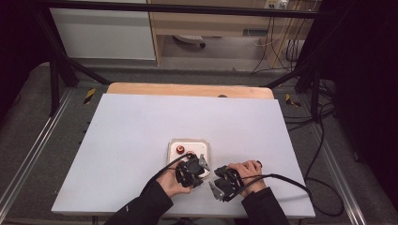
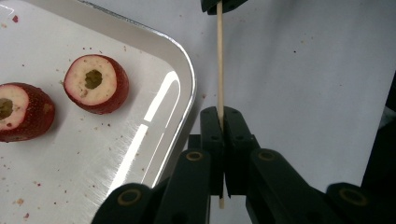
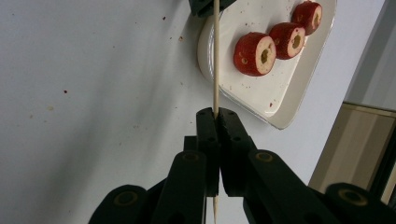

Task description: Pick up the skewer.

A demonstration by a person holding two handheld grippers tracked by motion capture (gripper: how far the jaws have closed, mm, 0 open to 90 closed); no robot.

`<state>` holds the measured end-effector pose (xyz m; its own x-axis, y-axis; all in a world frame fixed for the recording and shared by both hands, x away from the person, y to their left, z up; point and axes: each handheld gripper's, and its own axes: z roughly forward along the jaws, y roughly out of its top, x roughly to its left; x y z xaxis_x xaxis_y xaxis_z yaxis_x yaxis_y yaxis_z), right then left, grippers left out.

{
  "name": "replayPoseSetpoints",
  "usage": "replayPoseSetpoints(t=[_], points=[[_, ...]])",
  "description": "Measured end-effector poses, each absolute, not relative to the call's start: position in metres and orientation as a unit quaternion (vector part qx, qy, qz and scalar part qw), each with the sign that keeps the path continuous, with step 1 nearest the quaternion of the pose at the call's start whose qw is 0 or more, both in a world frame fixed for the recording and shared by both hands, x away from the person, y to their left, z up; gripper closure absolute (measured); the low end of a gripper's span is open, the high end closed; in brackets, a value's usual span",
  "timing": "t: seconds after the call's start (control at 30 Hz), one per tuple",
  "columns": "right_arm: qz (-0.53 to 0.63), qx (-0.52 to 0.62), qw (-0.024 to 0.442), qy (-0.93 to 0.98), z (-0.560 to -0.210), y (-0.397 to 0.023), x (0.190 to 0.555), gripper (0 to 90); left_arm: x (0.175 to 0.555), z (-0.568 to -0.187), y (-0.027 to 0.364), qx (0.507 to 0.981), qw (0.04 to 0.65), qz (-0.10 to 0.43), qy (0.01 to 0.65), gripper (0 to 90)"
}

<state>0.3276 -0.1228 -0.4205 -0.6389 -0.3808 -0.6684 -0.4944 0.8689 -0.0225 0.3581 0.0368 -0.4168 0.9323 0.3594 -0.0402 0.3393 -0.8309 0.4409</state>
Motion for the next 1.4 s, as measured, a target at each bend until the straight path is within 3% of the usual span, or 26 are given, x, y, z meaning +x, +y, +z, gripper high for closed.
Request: replayPoseSetpoints(t=[0.2,0.37,0.5,0.57,0.7,1.03,1.4], points=[[0.103,-0.209,0.342,0.911,-0.418,-0.125,0.33,80.6,0.357,-0.417,0.042,0.954,0.232,0.027,0.19,88.3],[0.161,-0.096,0.33,0.925,-0.412,-0.135,0.337,58.0,0.355,-0.416,0.053,0.949,0.245,0.044,0.195,88.3],[0.201,-0.028,0.323,0.924,-0.409,-0.145,0.34,49.3,0.354,-0.415,0.062,0.946,0.248,0.057,0.2,88.2],[0.238,0.039,0.311,0.919,-0.408,-0.155,0.344,39.3,0.352,-0.415,0.071,0.942,0.258,0.064,0.208,88.2],[0.273,0.093,0.294,0.911,-0.408,-0.165,0.347,35.2,0.35,-0.415,0.081,0.937,0.268,0.065,0.214,88.2],[0.319,0.258,0.192,0.892,-0.415,-0.178,0.36,16.0,0.341,-0.416,0.112,0.91,0.317,0.091,0.252,88.1],[0.328,0.322,0.15,0.876,-0.413,-0.173,0.369,6.3,0.334,-0.425,0.145,0.879,0.37,0.1,0.284,88.0]])
